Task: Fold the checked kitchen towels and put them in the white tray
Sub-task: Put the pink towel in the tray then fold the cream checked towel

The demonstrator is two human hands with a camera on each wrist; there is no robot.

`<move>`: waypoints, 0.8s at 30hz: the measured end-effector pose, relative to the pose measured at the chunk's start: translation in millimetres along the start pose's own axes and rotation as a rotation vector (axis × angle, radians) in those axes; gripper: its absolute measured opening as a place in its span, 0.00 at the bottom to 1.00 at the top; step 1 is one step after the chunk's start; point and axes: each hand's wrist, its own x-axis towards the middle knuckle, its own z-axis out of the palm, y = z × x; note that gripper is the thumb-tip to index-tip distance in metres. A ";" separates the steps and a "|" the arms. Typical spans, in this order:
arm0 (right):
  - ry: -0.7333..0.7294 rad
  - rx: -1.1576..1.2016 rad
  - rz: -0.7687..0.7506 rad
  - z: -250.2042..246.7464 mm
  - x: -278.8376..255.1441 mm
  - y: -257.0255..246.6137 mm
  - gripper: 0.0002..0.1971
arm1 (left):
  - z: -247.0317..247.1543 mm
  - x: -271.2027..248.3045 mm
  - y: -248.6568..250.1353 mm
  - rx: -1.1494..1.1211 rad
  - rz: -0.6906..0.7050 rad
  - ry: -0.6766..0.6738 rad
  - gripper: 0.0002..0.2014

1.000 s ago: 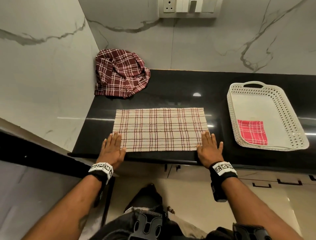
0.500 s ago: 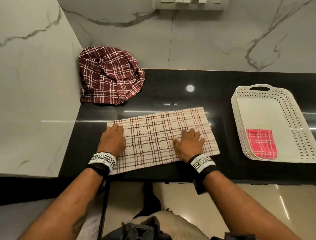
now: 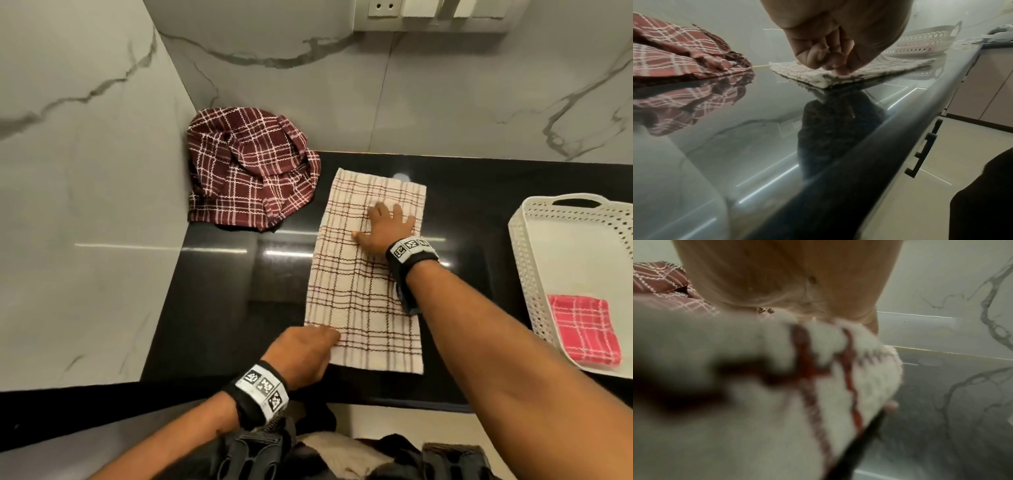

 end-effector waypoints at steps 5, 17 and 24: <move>0.019 0.057 0.045 5.7 -50.7 15.0 0.35 | -9.7 -0.4 6.4 0.017 0.062 0.086 0.20; 0.216 0.074 -0.195 116.7 -281.1 87.2 0.10 | 18.8 -50.2 31.5 -0.067 -0.119 0.201 0.09; 0.197 0.029 -0.284 135.8 -318.0 111.2 0.30 | 42.7 -78.3 62.0 0.172 -0.181 0.124 0.31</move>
